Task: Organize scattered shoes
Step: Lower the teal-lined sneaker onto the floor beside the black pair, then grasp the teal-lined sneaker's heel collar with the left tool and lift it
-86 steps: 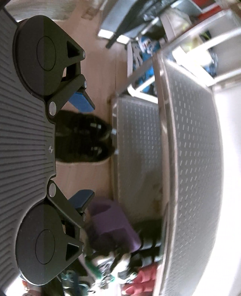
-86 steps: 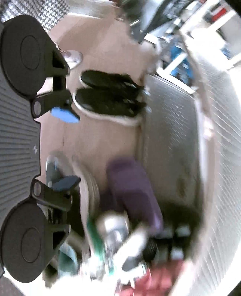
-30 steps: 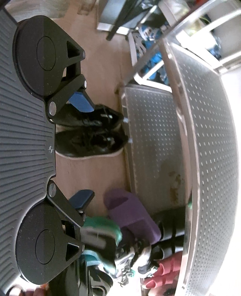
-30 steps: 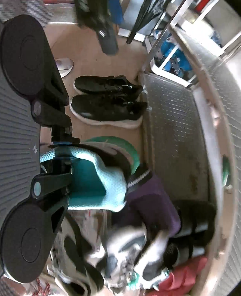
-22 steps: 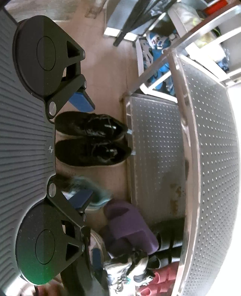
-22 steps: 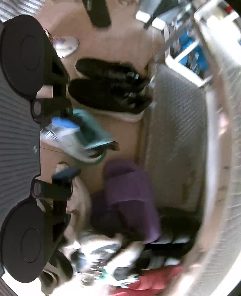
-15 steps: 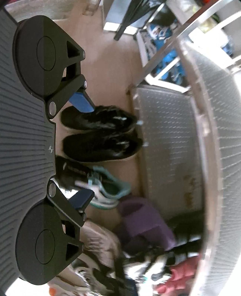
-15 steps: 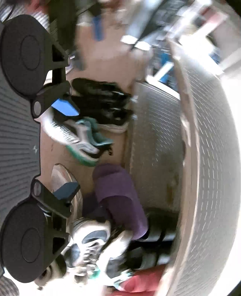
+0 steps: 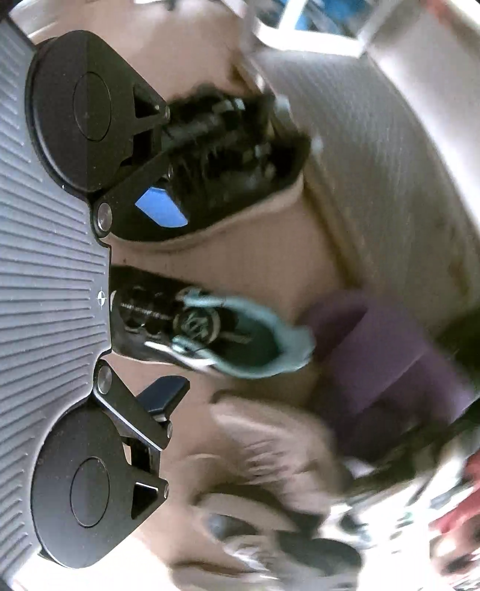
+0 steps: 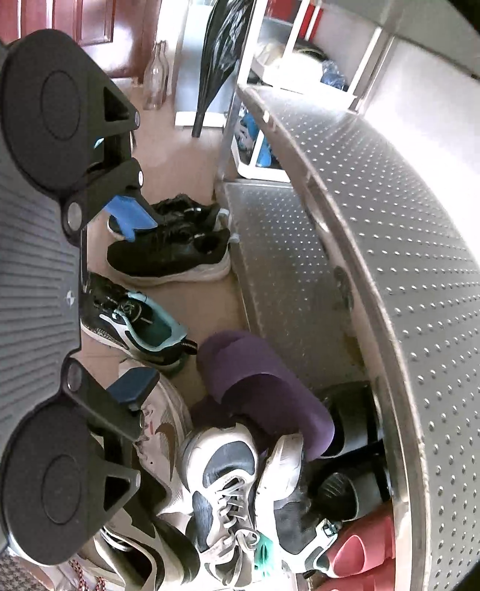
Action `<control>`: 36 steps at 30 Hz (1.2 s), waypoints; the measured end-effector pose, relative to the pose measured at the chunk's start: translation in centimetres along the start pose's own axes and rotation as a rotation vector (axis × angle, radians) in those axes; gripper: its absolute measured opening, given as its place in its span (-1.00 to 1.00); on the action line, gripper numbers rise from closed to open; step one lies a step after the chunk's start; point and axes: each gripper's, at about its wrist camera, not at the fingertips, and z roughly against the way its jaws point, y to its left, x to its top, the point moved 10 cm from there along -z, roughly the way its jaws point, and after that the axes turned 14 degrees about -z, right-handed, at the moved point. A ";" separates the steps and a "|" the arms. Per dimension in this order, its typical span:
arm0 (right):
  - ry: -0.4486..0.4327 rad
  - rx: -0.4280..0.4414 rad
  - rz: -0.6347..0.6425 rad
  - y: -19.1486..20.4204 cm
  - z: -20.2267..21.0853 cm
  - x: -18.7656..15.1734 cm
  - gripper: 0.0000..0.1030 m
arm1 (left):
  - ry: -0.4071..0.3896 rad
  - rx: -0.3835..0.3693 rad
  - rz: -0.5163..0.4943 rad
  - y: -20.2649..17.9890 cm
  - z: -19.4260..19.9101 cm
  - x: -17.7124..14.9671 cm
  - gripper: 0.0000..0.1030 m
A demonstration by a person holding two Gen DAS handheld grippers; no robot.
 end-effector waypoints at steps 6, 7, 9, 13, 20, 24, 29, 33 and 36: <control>0.010 0.009 -0.037 -1.6 1.5 0.3 0.64 | -0.003 -0.019 -0.015 -1.4 -3.6 -0.2 0.78; 0.016 0.020 -0.048 -1.6 1.7 0.3 0.64 | -0.005 -0.001 -0.018 -1.4 -4.2 0.0 0.78; 0.024 0.031 -0.053 -1.5 1.8 0.2 0.64 | 0.012 0.017 -0.020 -1.5 -5.6 0.3 0.78; 0.036 0.034 -0.052 -1.3 1.9 0.1 0.66 | 0.070 0.009 -0.032 -2.4 -8.4 0.1 0.77; 0.040 0.027 -0.091 -2.0 2.1 0.8 0.66 | 0.149 0.021 0.233 -1.4 -10.7 0.5 0.70; 0.051 0.038 -0.098 -2.1 2.4 0.9 0.67 | 0.109 -0.059 0.589 0.6 -10.1 1.3 0.67; 0.039 0.045 -0.101 -2.2 3.1 1.2 0.68 | 0.025 -0.031 0.490 -0.2 -9.5 3.7 0.41; 0.027 0.040 -0.116 -2.8 3.4 1.5 0.68 | -0.029 -0.011 0.389 -0.3 -9.3 4.2 0.40; 0.023 0.046 -0.124 -2.8 3.7 1.6 0.68 | -0.028 -0.014 0.381 -0.2 -9.1 4.3 0.40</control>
